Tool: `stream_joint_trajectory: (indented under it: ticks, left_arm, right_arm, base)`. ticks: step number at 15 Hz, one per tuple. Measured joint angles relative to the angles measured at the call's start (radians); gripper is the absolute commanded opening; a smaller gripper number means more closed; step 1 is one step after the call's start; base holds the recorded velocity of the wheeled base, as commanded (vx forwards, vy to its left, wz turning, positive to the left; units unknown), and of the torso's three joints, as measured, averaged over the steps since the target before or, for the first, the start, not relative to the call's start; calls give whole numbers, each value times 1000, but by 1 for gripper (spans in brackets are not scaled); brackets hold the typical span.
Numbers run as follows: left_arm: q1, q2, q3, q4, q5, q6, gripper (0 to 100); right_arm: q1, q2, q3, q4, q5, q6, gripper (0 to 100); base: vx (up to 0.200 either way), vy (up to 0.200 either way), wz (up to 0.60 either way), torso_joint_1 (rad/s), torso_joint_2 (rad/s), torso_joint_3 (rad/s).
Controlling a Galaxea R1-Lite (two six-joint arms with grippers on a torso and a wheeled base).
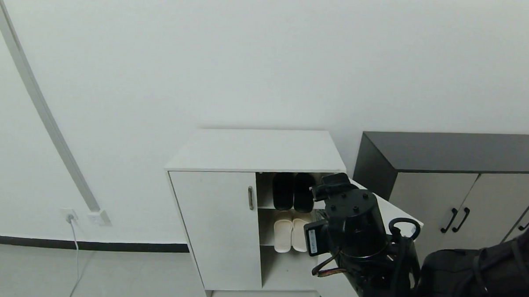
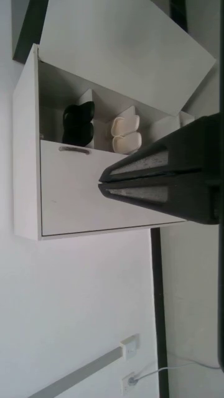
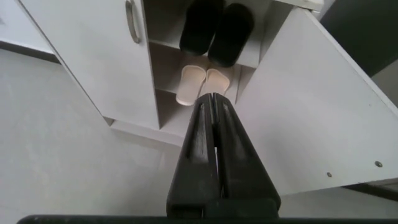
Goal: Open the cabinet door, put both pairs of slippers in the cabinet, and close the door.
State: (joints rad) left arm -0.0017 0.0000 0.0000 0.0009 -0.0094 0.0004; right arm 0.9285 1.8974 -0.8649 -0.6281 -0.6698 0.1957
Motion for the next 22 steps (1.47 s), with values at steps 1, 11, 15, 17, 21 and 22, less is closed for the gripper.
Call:
stream_joint_trajectory:
  ticks: [1,11,15,17,21,22]
  left_arm:
    - [0,0,0,0,0,0,0]
    - [-1,0,0,1,0,0,0]
    - [-1,0,0,1,-1,6,0]
    - [0,0,0,0,-1,7,0]
    - [0,0,0,1,3,3,0]
    - [0,0,0,0,4,1,0]
  right_arm:
    - [0,0,1,-1,0,0,0]
    - [-9,1,5,0,0,-2,0]
    - [-27,-1,1,-23,20,-4,0]
    - [-38,-1,1,-26,23,-5,0]
    - [-51,0,-1,-26,25,-10,0]
    - [-53,0,-1,-27,25,-11,0]
  base:
    - [0,0,-600,2,-2,2]
    - [0,0,-240,4,2,0]
    - [0,0,0,0,0,0]
    - [0,0,0,0,0,0]
    - [-100,0,0,6,1,4]
    - [-200,0,0,12,2,2]
